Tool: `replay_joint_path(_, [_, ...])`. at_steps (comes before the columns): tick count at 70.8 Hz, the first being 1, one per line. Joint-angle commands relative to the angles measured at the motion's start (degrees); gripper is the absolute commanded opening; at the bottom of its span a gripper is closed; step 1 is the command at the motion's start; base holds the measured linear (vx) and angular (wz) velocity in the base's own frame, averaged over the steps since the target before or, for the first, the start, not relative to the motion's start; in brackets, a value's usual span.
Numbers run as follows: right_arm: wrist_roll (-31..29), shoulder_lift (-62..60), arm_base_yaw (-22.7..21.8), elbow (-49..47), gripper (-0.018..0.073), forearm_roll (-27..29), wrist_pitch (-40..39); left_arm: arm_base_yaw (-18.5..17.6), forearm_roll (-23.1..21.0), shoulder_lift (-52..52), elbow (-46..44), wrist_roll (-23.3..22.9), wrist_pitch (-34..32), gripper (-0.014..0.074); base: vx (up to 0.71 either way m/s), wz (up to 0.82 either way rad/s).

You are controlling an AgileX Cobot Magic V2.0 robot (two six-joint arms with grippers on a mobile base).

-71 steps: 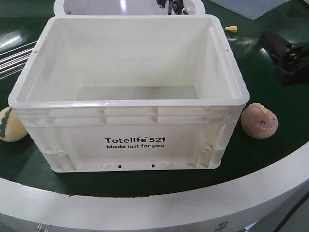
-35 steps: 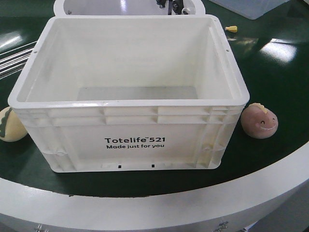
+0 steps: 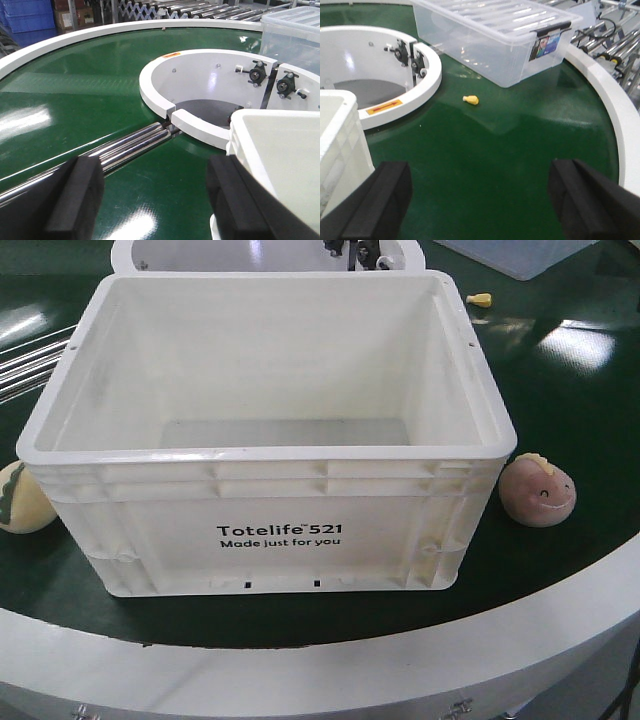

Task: Place moving items into box and shelve
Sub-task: 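Lower the right gripper onto the pink plush, left onto the cream plush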

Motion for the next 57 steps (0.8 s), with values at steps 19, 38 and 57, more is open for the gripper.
replay_joint_path(19, [-0.31, 10.11, 0.02, -2.78, 0.0592, 0.09, 0.49, 0.19, -0.08, 7.67, -3.36, -0.51, -0.82, 0.0559, 0.0, 0.0])
replay_joint_path(38, [-0.31, 18.94, 0.02, -2.78, 0.0592, 4.75, 3.3, 0.19, -0.08, 9.15, -3.36, -0.51, -0.76, 0.0559, 0.0, 0.0])
replay_joint_path(57, [-5.73, 27.04, 0.02, -2.78, 0.0592, 10.92, 6.97, 0.19, -0.08, 9.15, -3.36, -0.51, -0.81, 0.0559, 0.0, 0.0])
